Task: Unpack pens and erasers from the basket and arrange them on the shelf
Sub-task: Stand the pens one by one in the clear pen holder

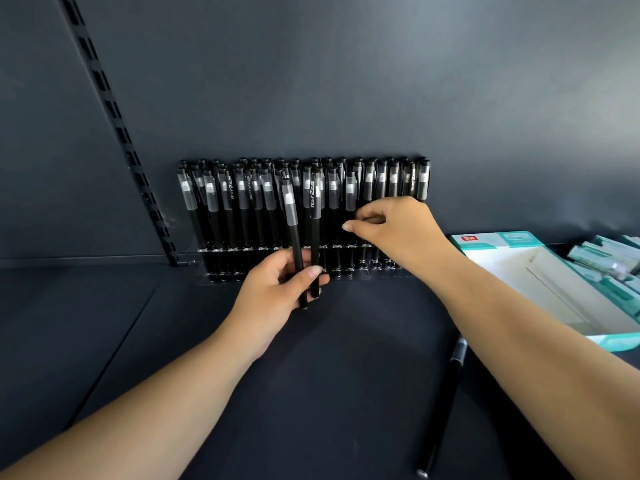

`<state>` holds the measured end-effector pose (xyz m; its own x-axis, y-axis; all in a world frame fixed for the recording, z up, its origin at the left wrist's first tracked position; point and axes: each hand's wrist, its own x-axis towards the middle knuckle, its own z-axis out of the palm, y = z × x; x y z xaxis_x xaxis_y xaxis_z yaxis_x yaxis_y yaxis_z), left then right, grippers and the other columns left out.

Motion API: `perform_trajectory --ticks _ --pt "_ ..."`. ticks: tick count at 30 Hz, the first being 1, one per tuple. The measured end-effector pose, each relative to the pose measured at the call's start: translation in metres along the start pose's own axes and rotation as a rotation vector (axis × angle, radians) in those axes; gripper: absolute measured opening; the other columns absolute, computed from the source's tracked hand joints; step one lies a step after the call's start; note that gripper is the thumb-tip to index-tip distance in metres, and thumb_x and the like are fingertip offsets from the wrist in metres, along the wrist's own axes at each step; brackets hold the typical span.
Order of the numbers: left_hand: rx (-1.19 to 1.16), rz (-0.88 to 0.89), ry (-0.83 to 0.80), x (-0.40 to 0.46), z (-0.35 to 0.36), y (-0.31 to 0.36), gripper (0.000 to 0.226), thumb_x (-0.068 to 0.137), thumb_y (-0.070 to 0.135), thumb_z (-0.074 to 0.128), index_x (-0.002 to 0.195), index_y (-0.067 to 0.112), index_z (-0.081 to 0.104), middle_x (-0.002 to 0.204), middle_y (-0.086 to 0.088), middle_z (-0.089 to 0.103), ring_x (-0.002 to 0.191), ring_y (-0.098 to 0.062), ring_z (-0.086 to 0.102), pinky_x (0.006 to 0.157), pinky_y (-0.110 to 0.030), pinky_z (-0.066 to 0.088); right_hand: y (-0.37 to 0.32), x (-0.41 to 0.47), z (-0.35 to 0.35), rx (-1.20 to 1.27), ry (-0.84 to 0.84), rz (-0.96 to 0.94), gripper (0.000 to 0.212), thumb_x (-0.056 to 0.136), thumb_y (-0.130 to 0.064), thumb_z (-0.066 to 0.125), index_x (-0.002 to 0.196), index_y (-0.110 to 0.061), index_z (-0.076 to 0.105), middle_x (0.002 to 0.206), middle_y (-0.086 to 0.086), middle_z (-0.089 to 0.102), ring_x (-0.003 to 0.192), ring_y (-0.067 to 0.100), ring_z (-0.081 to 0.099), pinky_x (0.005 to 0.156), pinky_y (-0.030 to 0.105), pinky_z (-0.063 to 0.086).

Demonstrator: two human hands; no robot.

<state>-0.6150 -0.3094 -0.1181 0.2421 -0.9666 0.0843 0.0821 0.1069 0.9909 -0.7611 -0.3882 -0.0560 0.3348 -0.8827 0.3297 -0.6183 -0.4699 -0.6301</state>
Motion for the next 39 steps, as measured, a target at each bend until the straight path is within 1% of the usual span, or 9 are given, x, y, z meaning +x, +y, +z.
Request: perform_trajectory --ticks 4,8,12,18,23,27,31,35,39 --pt "-0.022 0.025 -0.007 -0.002 -0.001 0.002 0.015 0.085 0.005 0.058 0.090 0.018 0.064 0.076 0.009 0.070 0.086 -0.016 0.069 0.078 -0.034 0.055 -0.010 0.001 -0.021 -0.038 0.088 -0.021 0.022 0.080 -0.040 0.066 0.084 -0.018 0.070 0.078 -0.003 0.066 0.074 0.007 0.056 0.064 0.018 0.042" --pt "-0.033 0.040 -0.040 -0.007 0.002 0.006 0.015 0.083 0.004 0.059 0.091 0.015 0.064 0.073 0.007 0.070 0.082 -0.016 0.069 0.080 -0.037 0.055 -0.023 -0.004 -0.032 0.322 -0.035 -0.011 0.015 0.076 -0.037 0.069 0.068 -0.024 0.068 0.080 0.008 0.069 0.072 0.012 0.059 0.078 0.033 0.054" --pt "-0.021 0.059 -0.086 -0.011 0.005 0.008 0.016 0.081 0.005 0.060 0.089 0.017 0.065 0.073 0.008 0.070 0.080 -0.016 0.069 0.078 -0.036 0.056 -0.028 -0.011 -0.025 0.473 -0.285 0.000 0.007 0.080 -0.025 0.066 0.075 -0.029 0.066 0.072 -0.011 0.069 0.074 0.000 0.064 0.075 0.018 0.054" --pt "0.014 0.106 -0.061 -0.012 0.005 0.009 0.019 0.080 0.005 0.063 0.086 0.023 0.066 0.072 0.008 0.070 0.076 -0.016 0.069 0.078 -0.040 0.056 -0.027 -0.012 -0.022 0.647 -0.400 0.079 0.005 0.073 -0.021 0.070 0.075 -0.023 0.066 0.071 -0.009 0.066 0.073 0.003 0.064 0.075 0.023 0.055" --pt "0.010 0.111 -0.059 -0.012 0.007 0.008 0.021 0.081 0.006 0.061 0.084 0.026 0.067 0.071 0.006 0.070 0.075 -0.016 0.069 0.073 -0.036 0.057 -0.030 -0.013 -0.012 0.586 -0.302 0.051 0.015 0.080 -0.014 0.067 0.067 -0.017 0.059 0.062 -0.008 0.062 0.062 0.001 0.062 0.073 0.020 0.056" --pt "-0.036 0.050 -0.051 -0.010 0.008 0.006 0.023 0.090 0.011 0.050 0.094 0.029 0.064 0.066 0.006 0.065 0.070 -0.009 0.066 0.068 -0.026 0.057 -0.027 -0.008 -0.028 0.622 -0.243 0.082 0.012 0.086 -0.010 0.060 0.078 -0.017 0.065 0.075 -0.002 0.067 0.062 0.001 0.064 0.069 0.015 0.054" --pt "0.025 0.035 -0.023 -0.007 0.007 0.005 0.025 0.096 0.018 0.040 0.102 0.036 0.057 0.058 0.010 0.039 0.053 -0.002 0.037 0.052 -0.018 0.038 -0.019 0.002 -0.042 0.540 -0.017 0.057 0.019 0.089 -0.008 0.056 0.078 -0.023 0.062 0.079 0.000 0.063 0.069 0.005 0.062 0.070 0.015 0.054" --pt "-0.046 0.010 0.027 -0.005 0.007 0.005 0.024 0.099 0.018 0.033 0.103 0.029 0.053 0.062 0.005 0.038 0.053 -0.005 0.032 0.049 -0.020 0.029 -0.011 0.008 -0.043 0.410 0.163 0.032 0.015 0.089 -0.010 0.057 0.081 -0.022 0.062 0.079 -0.003 0.063 0.077 0.015 0.065 0.082 0.033 0.055" --pt "0.011 0.065 0.047 -0.005 0.007 0.003 0.025 0.100 0.010 0.028 0.099 0.027 0.047 0.068 0.003 0.040 0.055 -0.005 0.033 0.049 -0.019 0.029 -0.008 0.009 -0.036 0.303 0.167 0.012 0.008 0.089 -0.014 0.057 0.091 -0.018 0.063 0.080 -0.004 0.064 0.086 0.023 0.066 0.085 0.042 0.053"
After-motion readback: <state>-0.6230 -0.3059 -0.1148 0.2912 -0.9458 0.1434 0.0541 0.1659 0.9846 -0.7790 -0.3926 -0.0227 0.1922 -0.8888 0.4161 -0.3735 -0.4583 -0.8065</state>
